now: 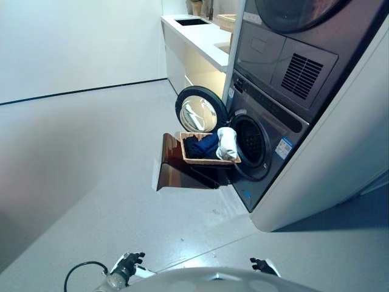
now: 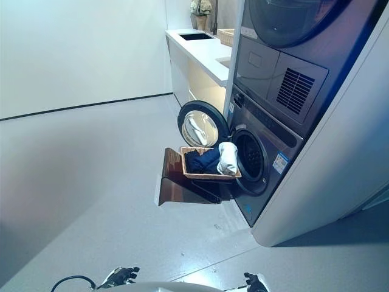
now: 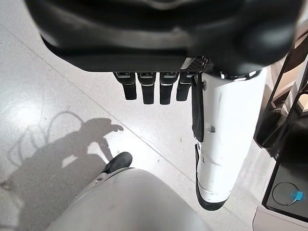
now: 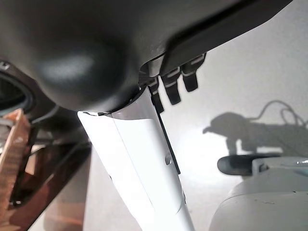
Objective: Pick up the clothes and place them into the washing machine
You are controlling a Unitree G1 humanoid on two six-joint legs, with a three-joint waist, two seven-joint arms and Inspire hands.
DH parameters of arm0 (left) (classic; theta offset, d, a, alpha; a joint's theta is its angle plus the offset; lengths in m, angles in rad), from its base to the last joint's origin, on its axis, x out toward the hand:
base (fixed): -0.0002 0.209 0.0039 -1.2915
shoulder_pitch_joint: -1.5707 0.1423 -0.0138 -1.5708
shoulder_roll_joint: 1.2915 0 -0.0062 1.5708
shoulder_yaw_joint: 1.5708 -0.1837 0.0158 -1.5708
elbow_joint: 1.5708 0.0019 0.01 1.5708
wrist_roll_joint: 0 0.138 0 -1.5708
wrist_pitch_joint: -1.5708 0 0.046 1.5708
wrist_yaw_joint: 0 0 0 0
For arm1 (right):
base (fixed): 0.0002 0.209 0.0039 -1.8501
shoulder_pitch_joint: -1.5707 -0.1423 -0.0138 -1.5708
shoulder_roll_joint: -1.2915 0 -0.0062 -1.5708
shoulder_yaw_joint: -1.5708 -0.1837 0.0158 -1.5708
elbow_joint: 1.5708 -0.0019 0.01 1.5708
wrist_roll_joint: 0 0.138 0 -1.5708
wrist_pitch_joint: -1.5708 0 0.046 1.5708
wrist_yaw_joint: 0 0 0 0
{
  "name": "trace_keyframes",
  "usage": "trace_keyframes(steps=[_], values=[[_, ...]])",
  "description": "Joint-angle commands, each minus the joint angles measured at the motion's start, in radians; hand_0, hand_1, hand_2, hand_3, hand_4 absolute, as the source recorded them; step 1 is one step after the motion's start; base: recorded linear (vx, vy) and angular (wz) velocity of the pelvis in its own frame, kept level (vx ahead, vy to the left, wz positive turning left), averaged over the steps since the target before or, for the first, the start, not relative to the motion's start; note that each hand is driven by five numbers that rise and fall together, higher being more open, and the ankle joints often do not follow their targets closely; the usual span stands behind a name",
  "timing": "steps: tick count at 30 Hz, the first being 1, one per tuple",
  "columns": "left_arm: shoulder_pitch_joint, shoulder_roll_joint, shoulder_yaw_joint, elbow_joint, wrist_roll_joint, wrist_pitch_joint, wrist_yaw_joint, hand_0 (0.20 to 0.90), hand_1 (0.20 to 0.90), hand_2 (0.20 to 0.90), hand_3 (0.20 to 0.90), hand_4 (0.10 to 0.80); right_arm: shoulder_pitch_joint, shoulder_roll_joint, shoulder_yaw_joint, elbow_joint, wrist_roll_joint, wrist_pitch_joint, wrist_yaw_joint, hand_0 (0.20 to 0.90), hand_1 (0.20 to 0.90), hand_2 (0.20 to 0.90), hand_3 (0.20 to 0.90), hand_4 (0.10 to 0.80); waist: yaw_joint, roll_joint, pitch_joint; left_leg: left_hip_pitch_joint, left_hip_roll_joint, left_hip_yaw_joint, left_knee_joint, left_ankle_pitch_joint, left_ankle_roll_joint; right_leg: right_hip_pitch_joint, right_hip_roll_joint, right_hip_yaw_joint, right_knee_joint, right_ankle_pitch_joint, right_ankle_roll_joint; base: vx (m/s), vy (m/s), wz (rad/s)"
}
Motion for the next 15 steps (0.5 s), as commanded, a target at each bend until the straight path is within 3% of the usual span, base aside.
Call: trace_keyframes(steps=[1, 15], values=[[-0.045, -0.057, -0.021, 0.049, -0.007, -0.041, -0.008, 0.900, 0.900, 0.900, 0.900, 0.800, -0.023, -0.037, 0.010, 0.039, 0.003, -0.003, -0.032, 0.900, 0.900, 0.900, 0.900, 0.800, 0.023, -0.006, -0.014, -0.002, -0.023, -0.018, -0.006, -0.043, -0.050, -0.074, 0.004, -0.039, -0.002, 0.082, 0.034, 0.000, 0.000, 0.00], [-0.047, -0.063, -0.020, 0.027, -0.036, -0.055, 0.009, 0.900, 0.900, 0.900, 0.900, 0.800, -0.022, -0.030, 0.013, 0.030, 0.014, -0.014, -0.044, 0.900, 0.900, 0.900, 0.900, 0.800, 0.028, -0.010, -0.010, -0.004, -0.026, -0.023, -0.006, -0.043, -0.049, -0.072, 0.001, -0.042, -0.004, 0.081, 0.034, 0.000, 0.000, 0.00]])
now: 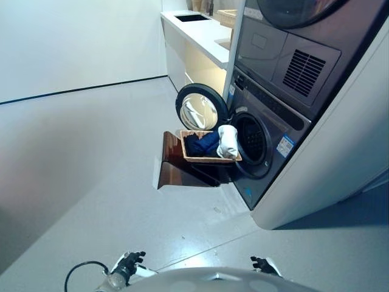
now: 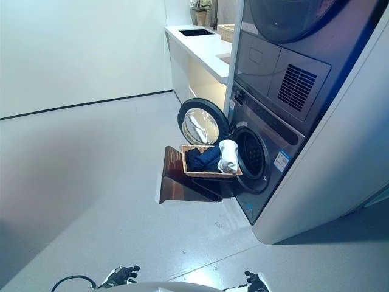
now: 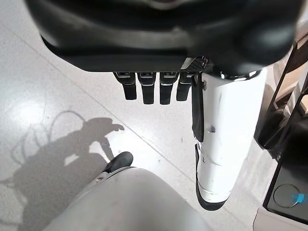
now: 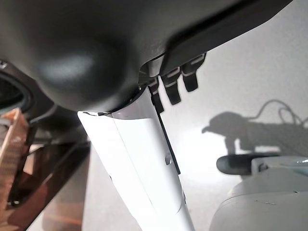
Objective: Pick up the clothes and place them into the washing machine
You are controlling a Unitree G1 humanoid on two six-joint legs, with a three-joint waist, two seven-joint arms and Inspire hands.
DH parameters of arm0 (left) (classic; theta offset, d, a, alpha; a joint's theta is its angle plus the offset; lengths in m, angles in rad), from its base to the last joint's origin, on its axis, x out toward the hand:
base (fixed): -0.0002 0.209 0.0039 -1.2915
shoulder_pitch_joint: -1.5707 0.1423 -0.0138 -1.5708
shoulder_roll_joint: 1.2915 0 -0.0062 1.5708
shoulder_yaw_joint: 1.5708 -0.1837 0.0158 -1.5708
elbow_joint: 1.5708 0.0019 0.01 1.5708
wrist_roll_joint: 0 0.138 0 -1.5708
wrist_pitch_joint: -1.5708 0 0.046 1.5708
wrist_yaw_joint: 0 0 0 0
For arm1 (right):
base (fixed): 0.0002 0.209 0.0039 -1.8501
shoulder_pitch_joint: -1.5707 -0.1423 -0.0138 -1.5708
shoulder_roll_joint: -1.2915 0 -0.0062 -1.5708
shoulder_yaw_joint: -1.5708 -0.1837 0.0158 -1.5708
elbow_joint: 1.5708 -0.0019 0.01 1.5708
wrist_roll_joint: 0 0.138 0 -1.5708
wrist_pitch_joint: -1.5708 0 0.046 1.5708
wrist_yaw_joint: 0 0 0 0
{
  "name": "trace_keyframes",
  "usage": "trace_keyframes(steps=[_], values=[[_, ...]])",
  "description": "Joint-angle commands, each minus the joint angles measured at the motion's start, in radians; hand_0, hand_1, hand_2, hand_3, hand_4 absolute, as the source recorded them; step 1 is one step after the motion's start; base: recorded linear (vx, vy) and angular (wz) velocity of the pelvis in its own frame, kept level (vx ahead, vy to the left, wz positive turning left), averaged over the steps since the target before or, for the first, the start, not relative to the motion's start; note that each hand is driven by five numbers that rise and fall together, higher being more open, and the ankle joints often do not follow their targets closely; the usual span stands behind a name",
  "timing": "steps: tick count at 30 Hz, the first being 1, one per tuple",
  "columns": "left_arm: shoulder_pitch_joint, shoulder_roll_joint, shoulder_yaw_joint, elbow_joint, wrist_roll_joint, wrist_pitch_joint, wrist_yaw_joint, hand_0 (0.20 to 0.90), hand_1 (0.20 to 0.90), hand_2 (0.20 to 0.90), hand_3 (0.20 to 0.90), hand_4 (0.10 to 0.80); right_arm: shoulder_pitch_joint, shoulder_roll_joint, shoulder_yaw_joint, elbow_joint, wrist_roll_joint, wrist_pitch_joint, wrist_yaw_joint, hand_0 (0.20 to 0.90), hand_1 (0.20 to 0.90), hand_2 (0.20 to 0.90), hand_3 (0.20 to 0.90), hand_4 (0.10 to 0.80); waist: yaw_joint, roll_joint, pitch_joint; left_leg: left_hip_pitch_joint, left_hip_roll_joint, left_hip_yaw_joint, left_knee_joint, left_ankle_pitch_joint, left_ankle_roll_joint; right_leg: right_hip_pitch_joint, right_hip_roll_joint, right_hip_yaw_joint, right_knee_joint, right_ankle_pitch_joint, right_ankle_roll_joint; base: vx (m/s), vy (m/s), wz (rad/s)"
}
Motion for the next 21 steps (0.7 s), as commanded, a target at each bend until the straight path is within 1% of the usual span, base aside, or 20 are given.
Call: trace_keyframes(steps=[1, 4, 8, 14, 18, 20, 21], values=[[-0.049, -0.061, -0.023, 0.033, 0.008, -0.046, 0.006, 0.900, 0.900, 0.900, 0.900, 0.800, -0.022, -0.026, 0.013, 0.032, 0.014, -0.013, -0.040, 0.900, 0.900, 0.900, 0.900, 0.800, 0.028, -0.017, -0.016, -0.003, -0.026, -0.023, -0.006, -0.042, -0.048, -0.072, 0.002, -0.041, -0.003, 0.081, 0.034, 0.000, 0.000, 0.00], [-0.050, -0.062, -0.026, 0.041, 0.019, -0.042, 0.006, 0.900, 0.900, 0.900, 0.900, 0.800, -0.022, -0.025, 0.014, 0.033, 0.014, -0.012, -0.039, 0.900, 0.900, 0.900, 0.900, 0.800, 0.027, -0.016, -0.015, -0.003, -0.026, -0.021, -0.006, -0.043, -0.047, -0.074, 0.002, -0.041, -0.002, 0.081, 0.035, 0.000, 0.000, 0.00], [-0.061, -0.047, -0.023, 0.031, 0.036, -0.042, 0.049, 0.900, 0.900, 0.900, 0.900, 0.800, -0.022, -0.026, 0.004, 0.035, 0.019, -0.013, -0.048, 0.900, 0.900, 0.900, 0.900, 0.800, 0.027, -0.016, -0.012, -0.006, -0.029, -0.022, -0.006, -0.046, -0.040, -0.082, 0.000, -0.037, 0.005, 0.079, 0.035, 0.000, 0.000, 0.00], [-0.074, -0.045, -0.009, 0.021, 0.020, -0.048, 0.078, 0.900, 0.900, 0.900, 0.900, 0.800, -0.044, -0.026, -0.005, 0.039, 0.033, -0.017, -0.065, 0.900, 0.900, 0.900, 0.900, 0.800, 0.033, -0.016, 0.003, -0.019, -0.038, -0.022, 0.009, -0.053, -0.024, -0.102, -0.007, -0.036, 0.046, 0.062, 0.035, 0.012, 0.029, 0.00], [-0.091, -0.035, -0.003, 0.003, 0.004, -0.053, 0.094, 0.900, 0.900, 0.900, 0.900, 0.800, -0.067, -0.030, -0.015, 0.027, 0.059, -0.026, -0.075, 0.900, 0.900, 0.900, 0.900, 0.800, 0.031, -0.014, 0.028, -0.055, -0.040, -0.015, 0.077, -0.084, -0.003, -0.164, -0.006, -0.028, 0.172, 0.023, 0.034, 0.001, 0.059, -0.06], [-0.100, -0.029, -0.010, -0.008, 0.011, -0.060, 0.095, 0.900, 0.900, 0.900, 0.900, 0.800, -0.071, -0.034, -0.024, 0.027, 0.064, -0.028, -0.083, 0.900, 0.900, 0.900, 0.900, 0.800, 0.028, -0.011, 0.041, -0.061, -0.047, -0.022, 0.103, -0.104, 0.015, -0.196, -0.005, -0.028, 0.259, 0.005, 0.042, 0.057, 0.092, -0.06], [-0.103, -0.027, -0.016, -0.010, 0.018, -0.061, 0.094, 0.900, 0.900, 0.900, 0.900, 0.800, -0.069, -0.034, -0.027, 0.030, 0.067, -0.029, -0.080, 0.900, 0.900, 0.900, 0.900, 0.800, 0.024, -0.009, 0.045, -0.059, -0.051, -0.025, 0.114, -0.115, 0.021, -0.219, -0.008, -0.026, 0.314, 0.011, 0.051, 0.051, 0.070, -0.07]])
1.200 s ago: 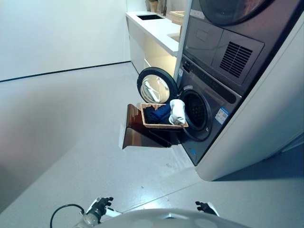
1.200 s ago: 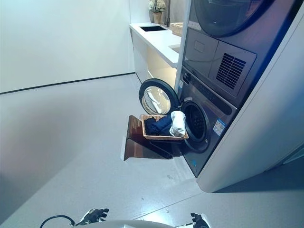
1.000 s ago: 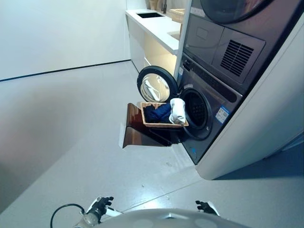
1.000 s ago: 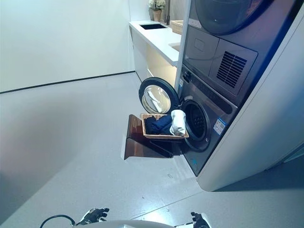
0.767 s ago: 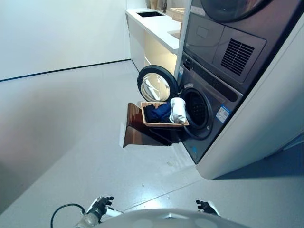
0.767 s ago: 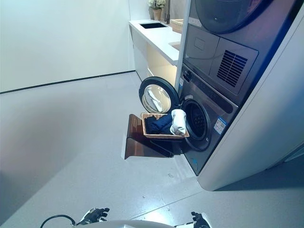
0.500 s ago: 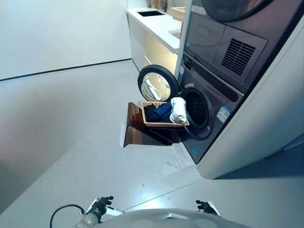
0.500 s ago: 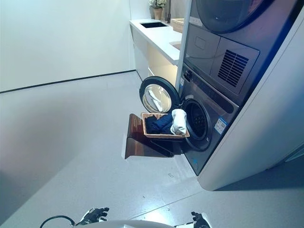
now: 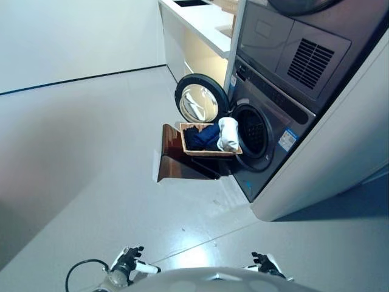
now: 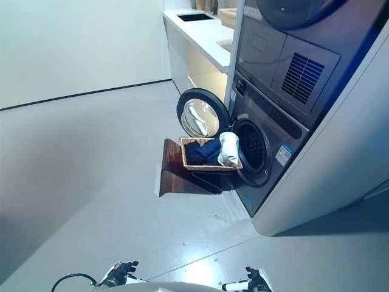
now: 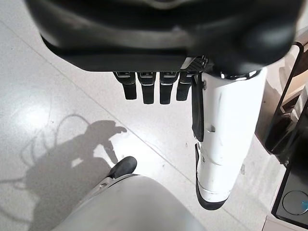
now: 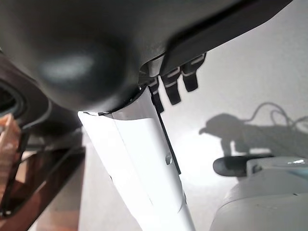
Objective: Pick up the clothes and place them into the washing machine
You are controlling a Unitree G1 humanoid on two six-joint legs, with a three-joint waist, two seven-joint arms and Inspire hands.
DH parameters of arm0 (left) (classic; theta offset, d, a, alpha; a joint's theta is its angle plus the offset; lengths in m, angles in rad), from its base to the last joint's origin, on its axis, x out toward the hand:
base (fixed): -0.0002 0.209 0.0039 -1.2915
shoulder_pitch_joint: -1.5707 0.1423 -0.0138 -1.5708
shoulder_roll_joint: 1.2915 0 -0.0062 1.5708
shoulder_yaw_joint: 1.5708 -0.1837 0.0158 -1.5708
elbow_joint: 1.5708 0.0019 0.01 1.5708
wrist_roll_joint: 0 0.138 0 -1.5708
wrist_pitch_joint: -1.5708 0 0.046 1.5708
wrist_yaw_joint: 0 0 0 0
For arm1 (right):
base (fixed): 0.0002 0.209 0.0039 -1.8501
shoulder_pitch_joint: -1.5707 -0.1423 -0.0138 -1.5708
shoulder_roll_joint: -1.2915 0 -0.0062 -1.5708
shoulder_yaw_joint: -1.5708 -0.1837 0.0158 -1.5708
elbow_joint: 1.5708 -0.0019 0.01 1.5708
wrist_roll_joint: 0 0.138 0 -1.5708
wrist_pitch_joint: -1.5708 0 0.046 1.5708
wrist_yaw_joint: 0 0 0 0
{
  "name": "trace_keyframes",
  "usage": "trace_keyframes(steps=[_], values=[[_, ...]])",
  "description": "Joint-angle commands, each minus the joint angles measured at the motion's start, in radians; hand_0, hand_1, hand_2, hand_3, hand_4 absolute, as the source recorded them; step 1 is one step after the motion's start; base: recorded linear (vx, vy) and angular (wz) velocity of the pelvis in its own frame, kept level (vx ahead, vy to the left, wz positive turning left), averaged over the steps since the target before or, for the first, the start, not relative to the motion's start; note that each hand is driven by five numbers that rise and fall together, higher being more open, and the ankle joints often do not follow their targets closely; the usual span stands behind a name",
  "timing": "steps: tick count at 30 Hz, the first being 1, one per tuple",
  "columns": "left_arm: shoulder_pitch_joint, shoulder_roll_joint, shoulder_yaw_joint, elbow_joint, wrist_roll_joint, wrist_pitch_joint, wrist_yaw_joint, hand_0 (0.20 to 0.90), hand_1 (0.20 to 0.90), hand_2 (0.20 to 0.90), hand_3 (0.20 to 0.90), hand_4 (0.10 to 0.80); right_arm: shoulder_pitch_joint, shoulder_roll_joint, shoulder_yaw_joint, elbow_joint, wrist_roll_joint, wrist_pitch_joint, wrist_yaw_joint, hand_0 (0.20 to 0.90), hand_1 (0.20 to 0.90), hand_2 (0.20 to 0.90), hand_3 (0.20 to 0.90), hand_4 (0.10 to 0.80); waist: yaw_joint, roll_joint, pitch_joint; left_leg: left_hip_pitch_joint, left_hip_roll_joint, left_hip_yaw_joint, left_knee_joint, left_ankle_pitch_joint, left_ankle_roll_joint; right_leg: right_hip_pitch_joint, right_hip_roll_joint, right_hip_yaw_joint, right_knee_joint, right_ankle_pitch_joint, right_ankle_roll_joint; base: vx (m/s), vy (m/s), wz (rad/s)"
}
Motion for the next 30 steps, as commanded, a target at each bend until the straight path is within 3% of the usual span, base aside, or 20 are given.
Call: trace_keyframes(steps=[1, 2, 4, 7, 10, 11, 13, 14, 16, 18, 19, 22, 24, 26, 27, 28, 30], values=[[-0.071, -0.023, -0.016, -0.003, 0.008, -0.058, 0.027, 0.900, 0.900, 0.900, 0.900, 0.800, -0.033, -0.036, -0.015, 0.030, 0.020, -0.026, -0.043, 0.900, 0.900, 0.900, 0.900, 0.800, 0.023, -0.008, -0.011, -0.023, -0.046, -0.034, 0.113, -0.111, 0.013, -0.123, -0.008, -0.033, 0.203, 0.052, 0.047, 0.105, 0.118, -0.11], [-0.078, -0.013, -0.023, -0.007, 0.019, -0.059, 0.025, 0.900, 0.900, 0.900, 0.900, 0.800, -0.024, -0.040, -0.039, 0.042, 0.041, -0.029, -0.044, 0.900, 0.900, 0.900, 0.900, 0.800, 0.008, -0.003, 0.005, -0.010, -0.050, -0.050, 0.137, -0.129, 0.026, -0.171, -0.013, -0.031, 0.331, 0.100, 0.063, 0.113, 0.121, -0.20], [-0.081, -0.001, -0.024, -0.025, 0.017, -0.063, 0.020, 0.900, 0.900, 0.900, 0.900, 0.800, -0.016, -0.046, -0.059, 0.049, 0.064, -0.033, -0.045, 0.900, 0.900, 0.900, 0.900, 0.800, -0.008, 0.002, 0.026, 0.003, -0.053, -0.063, 0.149, -0.141, 0.035, -0.236, -0.012, -0.018, 0.456, 0.164, 0.067, 0.121, 0.128, -0.16], [-0.085, 0.011, -0.023, -0.025, 0.017, -0.066, 0.019, 0.900, 0.900, 0.900, 0.900, 0.800, -0.016, -0.056, -0.079, 0.052, 0.084, -0.036, -0.050, 0.900, 0.900, 0.900, 0.900, 0.800, -0.022, 0.012, 0.045, 0.012, -0.044, -0.071, 0.160, -0.148, 0.038, -0.306, 0.002, -0.012, 0.542, 0.172, 0.057, 0.141, 0.075, 0.08], [-0.082, 0.016, -0.008, -0.004, 0.011, -0.068, 0.029, 0.900, 0.900, 0.900, 0.900, 0.800, -0.004, -0.068, -0.101, 0.056, 0.084, -0.036, -0.060, 0.900, 0.900, 0.900, 0.900, 0.800, -0.041, 0.014, 0.040, 0.060, -0.056, -0.089, 0.142, -0.174, 0.029, -0.344, -0.014, -0.029, 0.418, 0.138, 0.040, 0.334, -0.015, 0.17], [-0.079, 0.011, -0.003, 0.010, 0.012, -0.073, 0.037, 0.900, 0.900, 0.900, 0.900, 0.800, -0.002, -0.072, -0.115, 0.062, 0.075, -0.031, -0.063, 0.900, 0.900, 0.900, 0.900, 0.800, -0.052, -0.001, 0.029, 0.125, -0.067, -0.105, 0.110, -0.196, 0.009, -0.370, -0.065, -0.056, 0.200, 0.190, 0.050, 0.424, -0.110, 0.20], [-0.076, 0.009, 0.001, 0.025, 0.011, -0.074, 0.040, 0.900, 0.900, 0.900, 0.900, 0.800, 0.002, -0.072, -0.119, 0.065, 0.058, -0.021, -0.061, 0.900, 0.900, 0.900, 0.900, 0.800, -0.058, -0.008, 0.027, 0.192, -0.062, -0.117, 0.080, -0.212, -0.006, -0.390, -0.089, -0.107, 0.030, 0.268, 0.067, 0.501, -0.150, 0.15], [-0.078, 0.008, 0.003, 0.025, 0.008, -0.075, 0.042, 0.900, 0.900, 0.900, 0.900, 0.800, 0.001, -0.073, -0.118, 0.062, 0.047, -0.015, -0.058, 0.900, 0.900, 0.900, 0.900, 0.800, -0.066, -0.005, 0.027, 0.224, -0.050, -0.128, 0.068, -0.219, -0.014, -0.402, -0.086, -0.130, -0.032, 0.300, 0.074, 0.422, -0.139, 0.15], [-0.076, 0.005, 0.002, 0.027, 0.002, -0.077, 0.046, 0.900, 0.900, 0.900, 0.900, 0.800, 0.005, -0.070, -0.117, 0.053, 0.039, -0.011, -0.051, 0.900, 0.900, 0.900, 0.900, 0.800, -0.083, -0.001, 0.025, 0.262, -0.031, -0.148, 0.056, -0.232, -0.023, -0.408, -0.063, -0.085, -0.030, 0.320, 0.075, 0.399, -0.135, 0.19], [-0.069, 0.002, 0.003, 0.024, -0.006, -0.079, 0.046, 0.900, 0.900, 0.900, 0.900, 0.800, 0.017, -0.062, -0.111, 0.046, 0.038, -0.017, -0.044, 0.900, 0.900, 0.900, 0.900, 0.800, -0.094, 0.003, 0.005, 0.297, -0.005, -0.167, 0.046, -0.227, -0.039, -0.400, -0.028, -0.048, -0.019, 0.326, 0.060, 0.339, -0.150, 0.22], [-0.069, 0.002, 0.003, 0.024, -0.006, -0.079, 0.046, 0.900, 0.900, 0.900, 0.900, 0.800, 0.017, -0.062, -0.111, 0.046, 0.038, -0.017, -0.044, 0.900, 0.900, 0.900, 0.900, 0.800, -0.094, 0.003, 0.005, 0.297, -0.005, -0.167, 0.046, -0.227, -0.039, -0.400, -0.028, -0.048, -0.019, 0.326, 0.060, 0.358, -0.227, 0.72], [-0.059, -0.027, 0.003, 0.025, -0.045, -0.086, 0.047, 0.900, 0.900, 0.900, 0.900, 0.800, 0.021, -0.051, -0.091, 0.031, 0.036, -0.030, -0.045, 0.900, 0.900, 0.900, 0.900, 0.800, -0.084, 0.021, -0.028, 0.228, 0.048, -0.170, 0.234, -0.099, -0.090, -0.328, 0.035, -0.066, -0.030, 0.312, 0.012, 0.361, -0.272, 0.64], [-0.064, -0.033, -0.006, 0.011, -0.056, -0.089, 0.042, 0.900, 0.900, 0.900, 0.900, 0.800, 0.011, -0.057, -0.082, 0.012, 0.050, -0.035, -0.049, 0.900, 0.900, 0.900, 0.900, 0.800, -0.077, 0.005, -0.024, 0.110, 0.039, -0.162, 0.463, -0.016, -0.110, -0.262, 0.040, -0.062, -0.050, 0.273, -0.023, 0.249, -0.241, 0.00], [-0.072, -0.038, -0.001, 0.002, -0.065, -0.088, 0.044, 0.900, 0.900, 0.900, 0.900, 0.800, -0.001, -0.067, -0.072, -0.011, 0.058, -0.040, -0.050, 0.900, 0.900, 0.900, 0.900, 0.800, -0.055, -0.016, 0.000, 0.027, 0.005, -0.173, 0.648, 0.037, -0.120, -0.200, 0.040, -0.052, -0.066, 0.244, -0.047, 0.206, -0.216, -0.15], [-0.078, -0.039, 0.000, 0.000, -0.069, -0.092, 0.046, 0.900, 0.900, 0.900, 0.900, 0.800, -0.012, -0.070, -0.064, -0.017, 0.061, -0.042, -0.054, 0.900, 0.900, 0.900, 0.900, 0.800, -0.045, -0.025, 0.012, -0.013, 0.003, -0.165, 0.721, 0.052, -0.121, -0.175, 0.040, -0.045, -0.069, 0.232, -0.057, 0.187, -0.208, -0.23], [-0.081, -0.039, -0.002, 0.001, -0.074, -0.093, 0.049, 0.900, 0.900, 0.900, 0.900, 0.800, -0.021, -0.068, -0.055, -0.023, 0.065, -0.044, -0.059, 0.900, 0.900, 0.900, 0.900, 0.800, -0.039, -0.042, 0.017, -0.044, 0.027, -0.141, 0.747, 0.071, -0.118, -0.154, 0.034, -0.043, -0.069, 0.220, -0.066, 0.194, -0.176, -0.33], [-0.080, -0.037, 0.003, -0.004, -0.077, -0.095, 0.054, 0.900, 0.900, 0.900, 0.900, 0.800, -0.034, -0.067, -0.040, -0.024, 0.072, -0.046, -0.066, 0.900, 0.900, 0.900, 0.900, 0.800, -0.005, -0.058, 0.030, -0.139, 0.023, -0.119, 0.732, 0.024, -0.099, -0.118, 0.038, -0.022, -0.067, 0.190, -0.075, 0.213, -0.129, -0.28]])
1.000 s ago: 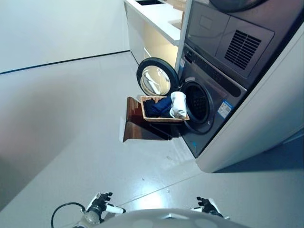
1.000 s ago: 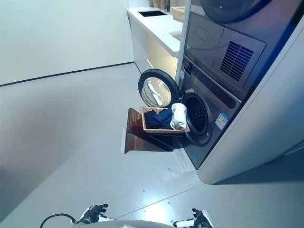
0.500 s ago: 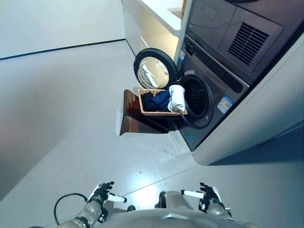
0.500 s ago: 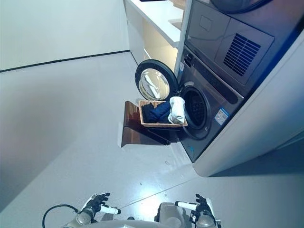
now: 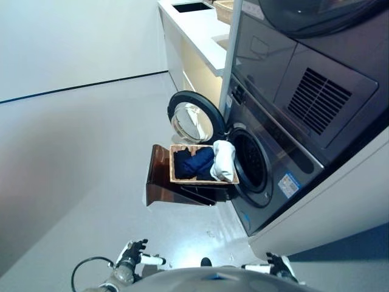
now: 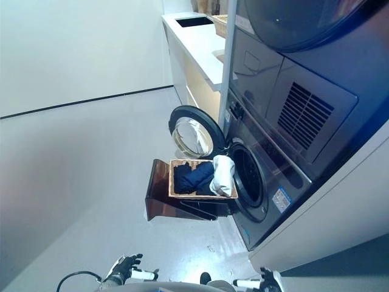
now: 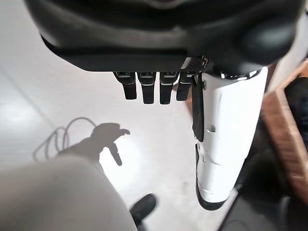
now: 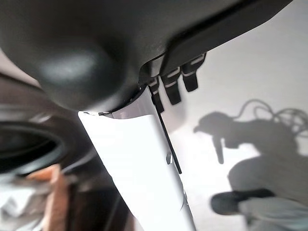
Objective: Pick up the clothes and place them into the washing machine
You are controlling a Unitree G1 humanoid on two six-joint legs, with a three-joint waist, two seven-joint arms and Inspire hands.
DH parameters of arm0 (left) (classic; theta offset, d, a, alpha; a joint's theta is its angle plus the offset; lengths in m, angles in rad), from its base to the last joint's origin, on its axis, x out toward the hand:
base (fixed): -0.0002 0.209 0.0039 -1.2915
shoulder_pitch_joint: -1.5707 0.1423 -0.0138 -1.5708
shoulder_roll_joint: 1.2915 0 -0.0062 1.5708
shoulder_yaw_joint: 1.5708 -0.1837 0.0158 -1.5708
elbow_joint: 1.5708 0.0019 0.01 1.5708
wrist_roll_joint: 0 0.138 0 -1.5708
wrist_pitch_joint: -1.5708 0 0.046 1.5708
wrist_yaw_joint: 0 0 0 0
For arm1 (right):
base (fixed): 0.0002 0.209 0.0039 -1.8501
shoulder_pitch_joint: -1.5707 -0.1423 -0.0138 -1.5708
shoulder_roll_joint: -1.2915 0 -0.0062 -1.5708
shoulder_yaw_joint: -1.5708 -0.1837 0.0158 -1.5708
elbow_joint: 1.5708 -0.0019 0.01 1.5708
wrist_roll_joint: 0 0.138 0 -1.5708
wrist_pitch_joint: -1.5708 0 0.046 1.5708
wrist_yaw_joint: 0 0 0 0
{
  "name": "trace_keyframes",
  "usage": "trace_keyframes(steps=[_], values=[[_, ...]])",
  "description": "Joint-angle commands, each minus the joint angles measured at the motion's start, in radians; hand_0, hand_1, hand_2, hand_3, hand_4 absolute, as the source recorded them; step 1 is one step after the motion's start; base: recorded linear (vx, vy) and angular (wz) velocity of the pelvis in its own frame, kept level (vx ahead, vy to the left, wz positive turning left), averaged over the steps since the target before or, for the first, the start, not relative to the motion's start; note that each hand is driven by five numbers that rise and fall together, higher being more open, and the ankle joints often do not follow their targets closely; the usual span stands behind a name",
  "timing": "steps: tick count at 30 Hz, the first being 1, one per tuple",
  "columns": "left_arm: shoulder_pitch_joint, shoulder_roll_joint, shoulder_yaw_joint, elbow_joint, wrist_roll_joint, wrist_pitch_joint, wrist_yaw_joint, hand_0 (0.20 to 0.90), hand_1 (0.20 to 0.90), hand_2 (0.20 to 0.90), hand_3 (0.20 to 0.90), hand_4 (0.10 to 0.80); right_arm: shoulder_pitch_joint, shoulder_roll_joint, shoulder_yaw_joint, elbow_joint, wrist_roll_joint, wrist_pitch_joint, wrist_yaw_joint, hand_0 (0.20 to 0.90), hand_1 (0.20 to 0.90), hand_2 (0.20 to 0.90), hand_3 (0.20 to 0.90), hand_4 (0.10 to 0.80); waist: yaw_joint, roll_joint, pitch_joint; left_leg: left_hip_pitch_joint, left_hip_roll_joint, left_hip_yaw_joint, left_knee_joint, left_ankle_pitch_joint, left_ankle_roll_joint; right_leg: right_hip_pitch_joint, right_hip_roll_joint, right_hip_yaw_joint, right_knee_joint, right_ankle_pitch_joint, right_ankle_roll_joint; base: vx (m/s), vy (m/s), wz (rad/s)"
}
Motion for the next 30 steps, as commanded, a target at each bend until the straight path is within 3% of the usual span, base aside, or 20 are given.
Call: trace_keyframes(steps=[1, 4, 6, 10, 14, 15, 18, 24, 27, 28, 30], values=[[-0.026, 0.019, -0.001, -0.049, -0.014, -0.038, 0.030, 0.900, 0.900, 0.900, 0.900, 0.800, -0.048, -0.025, -0.003, -0.007, 0.026, -0.031, -0.039, 0.900, 0.900, 0.900, 0.900, 0.800, 0.034, -0.057, 0.061, -0.035, -0.066, 0.112, -0.132, 0.085, 0.136, -0.016, -0.018, 0.061, -0.032, 0.040, 0.057, 0.223, -0.088, -0.15], [-0.015, 0.018, 0.007, -0.031, -0.021, -0.038, 0.036, 0.900, 0.900, 0.900, 0.900, 0.800, -0.053, -0.020, 0.011, 0.002, 0.027, -0.034, -0.044, 0.900, 0.900, 0.900, 0.900, 0.800, 0.062, -0.067, 0.071, -0.091, -0.026, 0.146, -0.267, 0.052, 0.149, 0.036, -0.009, 0.079, -0.029, 0.005, 0.071, 0.227, -0.022, -0.02], [-0.009, 0.017, 0.012, -0.023, -0.025, -0.037, 0.041, 0.900, 0.900, 0.900, 0.900, 0.800, -0.054, -0.020, 0.017, 0.009, 0.030, -0.038, -0.049, 0.900, 0.900, 0.900, 0.900, 0.800, 0.075, -0.064, 0.072, -0.117, -0.011, 0.139, -0.428, 0.071, 0.145, 0.065, -0.003, 0.090, -0.034, -0.021, 0.080, 0.238, 0.029, -0.11], [0.003, 0.019, 0.035, 0.008, -0.036, -0.030, 0.053, 0.900, 0.900, 0.900, 0.900, 0.800, -0.058, -0.021, 0.009, 0.012, 0.071, -0.054, -0.070, 0.900, 0.900, 0.900, 0.900, 0.800, 0.112, -0.021, 0.070, -0.156, 0.017, 0.056, -0.795, 0.216, 0.110, 0.138, 0.039, 0.143, -0.048, -0.077, 0.097, 0.304, 0.078, -0.35], [0.008, 0.023, 0.035, 0.023, -0.031, -0.024, 0.050, 0.900, 0.900, 0.900, 0.900, 0.800, -0.070, -0.025, -0.001, 0.010, 0.112, -0.055, -0.058, 0.900, 0.900, 0.900, 0.900, 0.800, 0.121, -0.014, 0.062, -0.152, 0.024, 0.097, -0.848, 0.240, 0.099, 0.179, 0.031, 0.172, -0.047, -0.109, 0.112, 0.237, 0.094, -0.57], [0.010, 0.024, 0.037, 0.023, -0.029, -0.024, 0.050, 0.900, 0.900, 0.900, 0.900, 0.800, -0.074, -0.026, -0.001, 0.013, 0.113, -0.051, -0.053, 0.900, 0.900, 0.900, 0.900, 0.800, 0.129, -0.011, 0.054, -0.148, 0.024, 0.085, -0.848, 0.245, 0.102, 0.194, 0.027, 0.183, -0.049, -0.117, 0.115, 0.298, 0.173, -0.55], [0.015, 0.030, 0.039, 0.012, -0.031, -0.030, 0.049, 0.900, 0.900, 0.900, 0.900, 0.800, -0.079, -0.024, -0.003, 0.018, 0.114, -0.051, -0.050, 0.900, 0.900, 0.900, 0.900, 0.800, 0.145, -0.011, 0.026, -0.128, 0.019, 0.075, -0.848, 0.268, 0.105, 0.227, 0.000, 0.200, -0.050, -0.136, 0.128, 0.334, 0.206, -0.70], [0.002, 0.060, 0.054, 0.006, -0.025, -0.031, 0.050, 0.900, 0.900, 0.900, 0.900, 0.800, -0.112, -0.008, -0.019, 0.021, 0.123, -0.044, -0.036, 0.900, 0.900, 0.900, 0.900, 0.800, 0.166, -0.039, -0.017, -0.081, -0.052, 0.122, -0.807, 0.204, 0.152, 0.230, -0.087, 0.198, 0.056, -0.137, 0.184, 0.262, 0.196, -0.19], [-0.001, 0.077, 0.050, 0.005, -0.018, -0.027, 0.049, 0.900, 0.900, 0.900, 0.900, 0.800, -0.133, -0.009, -0.035, -0.001, 0.139, -0.048, -0.034, 0.900, 0.900, 0.900, 0.900, 0.800, 0.164, -0.043, -0.022, -0.049, -0.087, 0.125, -0.801, 0.165, 0.182, 0.172, -0.101, 0.202, 0.227, -0.046, 0.215, 0.200, 0.203, -0.03], [-0.008, 0.089, 0.041, -0.002, -0.006, -0.025, 0.045, 0.900, 0.900, 0.900, 0.900, 0.800, -0.146, -0.010, -0.029, -0.018, 0.140, -0.050, -0.032, 0.900, 0.900, 0.900, 0.900, 0.800, 0.153, -0.027, 0.007, -0.018, -0.091, 0.113, -0.799, 0.154, 0.197, 0.101, -0.075, 0.196, 0.380, -0.001, 0.219, 0.104, 0.173, 0.00], [-0.011, 0.091, 0.035, -0.001, 0.003, -0.022, 0.041, 0.900, 0.900, 0.900, 0.900, 0.800, -0.158, -0.012, -0.024, -0.020, 0.135, -0.048, -0.035, 0.900, 0.900, 0.900, 0.900, 0.800, 0.145, -0.012, 0.020, 0.001, -0.086, 0.107, -0.804, 0.148, 0.205, 0.064, -0.061, 0.176, 0.446, 0.016, 0.219, 0.104, 0.157, 0.09]])
